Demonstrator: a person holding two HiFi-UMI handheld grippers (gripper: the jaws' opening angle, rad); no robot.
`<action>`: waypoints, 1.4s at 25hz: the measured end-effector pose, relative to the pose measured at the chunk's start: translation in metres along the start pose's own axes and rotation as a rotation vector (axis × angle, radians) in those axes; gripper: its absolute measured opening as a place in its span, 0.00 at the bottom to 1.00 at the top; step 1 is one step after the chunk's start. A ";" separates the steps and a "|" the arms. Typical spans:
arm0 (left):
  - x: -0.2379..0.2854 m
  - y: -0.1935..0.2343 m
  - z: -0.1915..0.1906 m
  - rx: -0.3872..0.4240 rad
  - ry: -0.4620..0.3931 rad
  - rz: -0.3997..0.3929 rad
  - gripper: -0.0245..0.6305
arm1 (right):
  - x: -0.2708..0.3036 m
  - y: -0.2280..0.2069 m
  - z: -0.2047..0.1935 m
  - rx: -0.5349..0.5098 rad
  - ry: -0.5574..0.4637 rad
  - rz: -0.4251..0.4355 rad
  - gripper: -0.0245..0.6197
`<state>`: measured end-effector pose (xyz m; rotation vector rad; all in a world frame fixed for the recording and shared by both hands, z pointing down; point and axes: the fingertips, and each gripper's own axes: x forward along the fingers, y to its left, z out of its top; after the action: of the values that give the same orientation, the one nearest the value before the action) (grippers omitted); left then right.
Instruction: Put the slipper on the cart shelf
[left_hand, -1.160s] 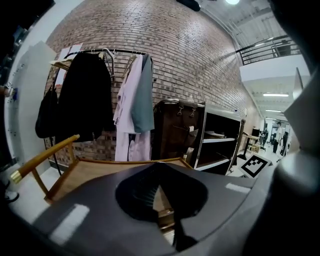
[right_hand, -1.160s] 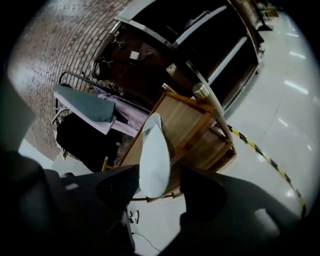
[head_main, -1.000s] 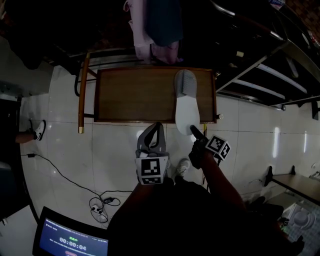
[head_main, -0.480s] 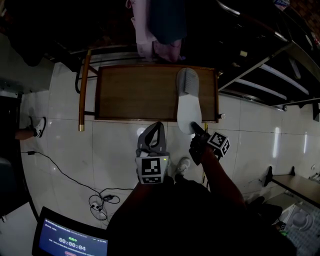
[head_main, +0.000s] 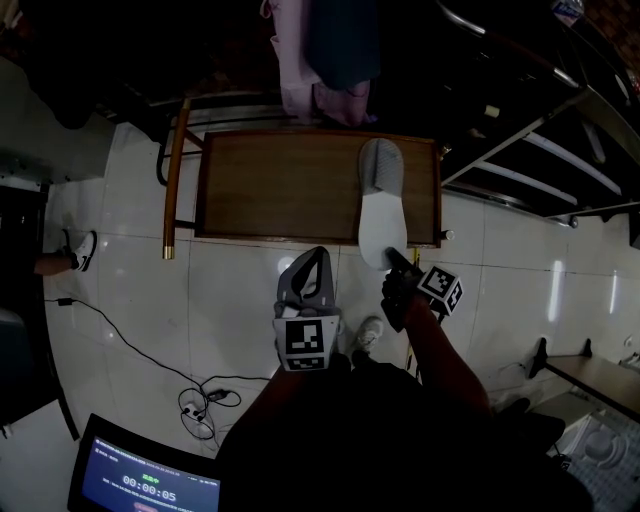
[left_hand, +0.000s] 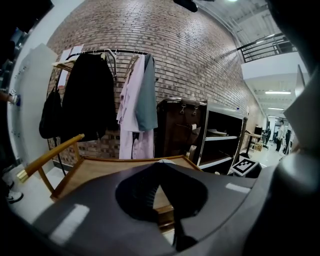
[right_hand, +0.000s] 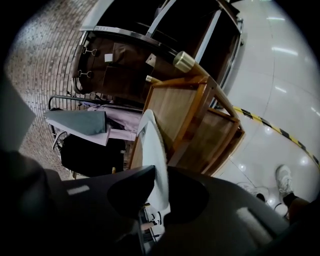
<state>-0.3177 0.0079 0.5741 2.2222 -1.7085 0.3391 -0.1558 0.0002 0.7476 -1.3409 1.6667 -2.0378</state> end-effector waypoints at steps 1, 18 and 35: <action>0.000 0.001 0.000 0.001 0.001 0.001 0.06 | 0.001 0.002 0.000 -0.006 0.001 0.006 0.13; -0.018 -0.032 0.024 0.032 -0.066 -0.005 0.06 | -0.060 0.070 0.012 -0.650 -0.077 0.043 0.09; -0.041 -0.046 0.073 0.073 -0.186 0.018 0.06 | -0.179 0.203 0.027 -1.347 -0.558 0.046 0.09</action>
<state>-0.2842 0.0272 0.4864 2.3571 -1.8381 0.2079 -0.1102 0.0246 0.4807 -1.8113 2.6855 -0.1598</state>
